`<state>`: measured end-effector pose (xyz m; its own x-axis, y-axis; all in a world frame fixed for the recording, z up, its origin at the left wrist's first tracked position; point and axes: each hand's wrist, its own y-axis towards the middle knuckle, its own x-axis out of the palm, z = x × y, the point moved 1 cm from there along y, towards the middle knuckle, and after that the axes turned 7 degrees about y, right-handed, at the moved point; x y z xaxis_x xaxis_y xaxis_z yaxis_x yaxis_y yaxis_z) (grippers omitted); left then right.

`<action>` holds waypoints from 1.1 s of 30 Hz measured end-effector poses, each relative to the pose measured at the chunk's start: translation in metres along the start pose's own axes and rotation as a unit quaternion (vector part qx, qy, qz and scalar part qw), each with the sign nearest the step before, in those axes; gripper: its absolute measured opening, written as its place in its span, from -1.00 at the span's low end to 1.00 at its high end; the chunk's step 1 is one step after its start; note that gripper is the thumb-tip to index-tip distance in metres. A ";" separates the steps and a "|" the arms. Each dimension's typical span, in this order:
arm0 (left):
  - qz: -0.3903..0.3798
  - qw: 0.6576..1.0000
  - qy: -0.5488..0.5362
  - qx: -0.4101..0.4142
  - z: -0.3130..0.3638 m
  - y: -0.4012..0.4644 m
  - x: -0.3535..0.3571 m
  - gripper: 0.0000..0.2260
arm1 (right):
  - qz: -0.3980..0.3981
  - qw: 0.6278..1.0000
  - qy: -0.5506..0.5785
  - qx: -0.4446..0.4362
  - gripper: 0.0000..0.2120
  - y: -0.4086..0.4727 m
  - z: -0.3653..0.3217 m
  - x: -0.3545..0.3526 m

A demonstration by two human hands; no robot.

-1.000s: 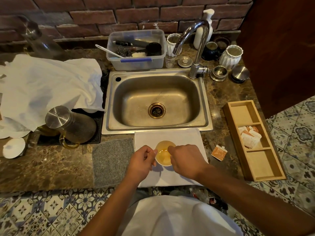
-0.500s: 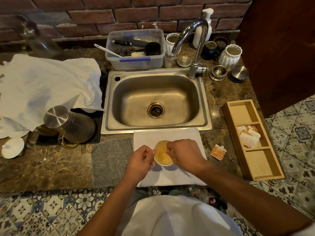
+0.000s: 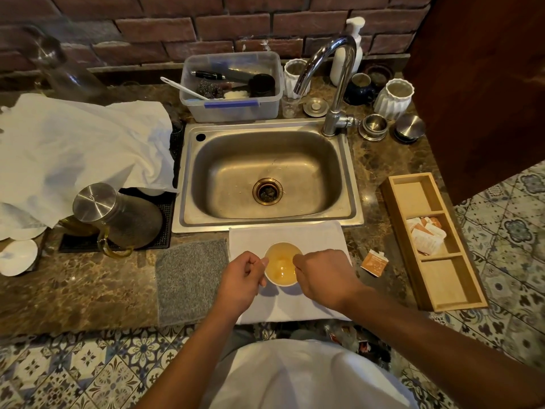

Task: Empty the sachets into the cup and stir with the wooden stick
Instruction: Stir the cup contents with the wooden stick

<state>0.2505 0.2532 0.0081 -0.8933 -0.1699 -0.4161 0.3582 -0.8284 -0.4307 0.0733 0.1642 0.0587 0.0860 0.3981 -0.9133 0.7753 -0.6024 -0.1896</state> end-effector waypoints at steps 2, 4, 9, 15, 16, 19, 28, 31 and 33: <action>0.004 1.000 -0.005 -0.002 0.000 0.000 0.000 -0.74 | -0.008 1.000 0.025 0.014 -0.71 0.001 0.001 0.003; 0.008 1.000 -0.009 -0.005 0.001 -0.001 -0.001 -0.73 | -0.003 0.998 0.048 0.034 -0.70 0.001 0.004 0.008; 0.004 1.000 -0.015 -0.014 0.001 -0.002 0.000 -0.74 | 0.046 0.992 0.093 0.072 -0.72 0.002 0.010 0.014; -0.003 0.999 -0.049 -0.021 0.004 -0.003 0.000 -0.76 | 0.057 0.998 0.013 0.022 -0.81 0.000 0.011 0.014; -0.004 0.998 -0.054 -0.024 0.004 -0.003 0.000 -0.75 | 0.056 0.998 -0.006 0.013 -0.86 -0.001 0.010 0.013; -0.019 0.994 -0.093 -0.053 0.002 -0.006 0.000 -0.75 | 0.036 0.999 -0.025 0.008 -0.87 -0.002 0.010 0.009; -0.013 0.988 -0.134 -0.080 0.004 -0.008 0.001 -0.75 | 0.005 0.995 0.079 0.061 -0.72 0.001 0.007 0.013; -0.013 0.988 -0.131 -0.078 0.004 -0.008 0.000 -0.75 | 0.032 0.992 0.093 0.085 -0.73 0.001 0.008 0.016; -0.012 0.989 -0.128 -0.077 0.004 -0.007 0.000 -0.75 | 0.049 0.992 0.083 0.082 -0.71 0.001 0.008 0.017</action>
<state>0.2465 0.2572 0.0142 -0.9347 -0.2960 -0.1968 0.3549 -0.7457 -0.5639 0.0705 0.1643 0.0401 0.2677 0.4317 -0.8614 0.6470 -0.7430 -0.1713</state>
